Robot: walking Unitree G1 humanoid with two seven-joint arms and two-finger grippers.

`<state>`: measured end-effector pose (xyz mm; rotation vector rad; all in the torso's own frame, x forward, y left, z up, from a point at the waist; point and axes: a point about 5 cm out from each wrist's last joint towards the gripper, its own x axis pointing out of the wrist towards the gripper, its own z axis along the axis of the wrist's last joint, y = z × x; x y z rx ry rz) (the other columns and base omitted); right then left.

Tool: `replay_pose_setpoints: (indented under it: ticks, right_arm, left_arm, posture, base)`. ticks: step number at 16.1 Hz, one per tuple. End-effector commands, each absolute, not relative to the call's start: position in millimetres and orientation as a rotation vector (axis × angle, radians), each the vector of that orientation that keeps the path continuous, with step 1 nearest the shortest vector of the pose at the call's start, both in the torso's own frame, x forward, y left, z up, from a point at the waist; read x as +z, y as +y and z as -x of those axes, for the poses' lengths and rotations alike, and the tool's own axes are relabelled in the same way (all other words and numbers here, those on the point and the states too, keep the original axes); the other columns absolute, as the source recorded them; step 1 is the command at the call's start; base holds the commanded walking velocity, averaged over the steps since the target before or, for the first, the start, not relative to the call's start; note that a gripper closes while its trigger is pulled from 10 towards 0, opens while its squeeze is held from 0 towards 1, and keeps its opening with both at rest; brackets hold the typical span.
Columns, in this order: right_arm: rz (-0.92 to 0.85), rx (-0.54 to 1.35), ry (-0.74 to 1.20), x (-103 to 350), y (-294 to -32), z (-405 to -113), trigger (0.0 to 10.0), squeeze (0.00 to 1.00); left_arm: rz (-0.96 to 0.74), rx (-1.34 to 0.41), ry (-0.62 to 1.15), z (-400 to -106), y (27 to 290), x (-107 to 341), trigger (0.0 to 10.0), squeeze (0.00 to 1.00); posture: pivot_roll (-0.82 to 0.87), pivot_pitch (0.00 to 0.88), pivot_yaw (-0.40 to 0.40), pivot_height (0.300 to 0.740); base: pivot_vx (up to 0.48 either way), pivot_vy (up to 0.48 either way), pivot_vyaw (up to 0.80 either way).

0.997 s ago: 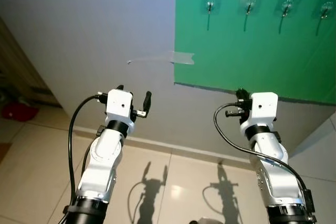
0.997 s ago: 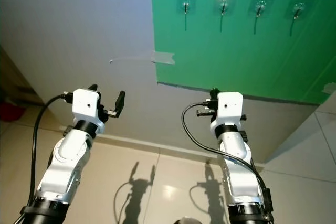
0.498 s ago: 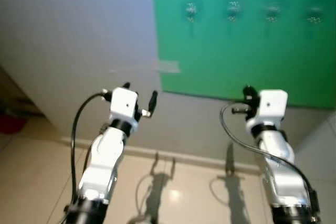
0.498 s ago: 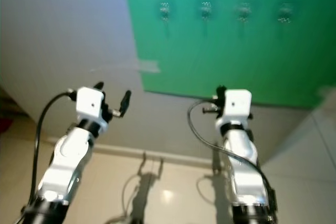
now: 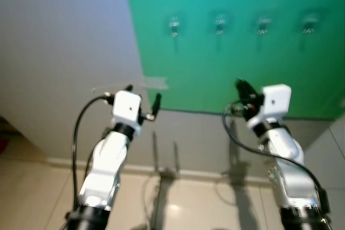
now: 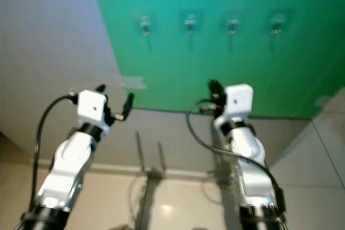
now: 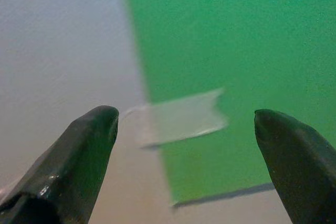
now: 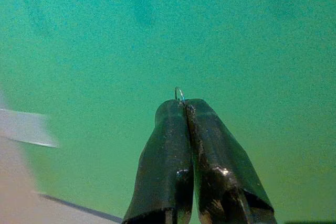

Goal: Hang keys on a hook

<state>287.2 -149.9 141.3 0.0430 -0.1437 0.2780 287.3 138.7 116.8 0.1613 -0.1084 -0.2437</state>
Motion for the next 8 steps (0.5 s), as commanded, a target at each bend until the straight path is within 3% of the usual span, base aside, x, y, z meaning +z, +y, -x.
replay_pose_setpoints:
  ticks: [1, 8]
  right_arm:
    - [-0.095, 0.384, -0.179, 153.1, -138.2, -286.8, 10.0, 0.0]
    - [-0.263, 0.589, -0.243, 187.1, -115.7, -302.1, 10.0, 0.0]
  left_arm:
    - [-0.212, -0.284, -0.113, -285.4, 140.6, 119.7, 10.0, 0.0]
    - [-0.284, -0.391, -0.152, -287.5, 137.2, 132.9, 10.0, 0.0]
  posture:
    - [-0.11, 0.046, 0.039, 0.74]
    - [-0.11, 0.03, 0.04, 0.74]
  base:
    - [0.0, 0.0, 0.0]
    - [0.0, 0.0, 0.0]
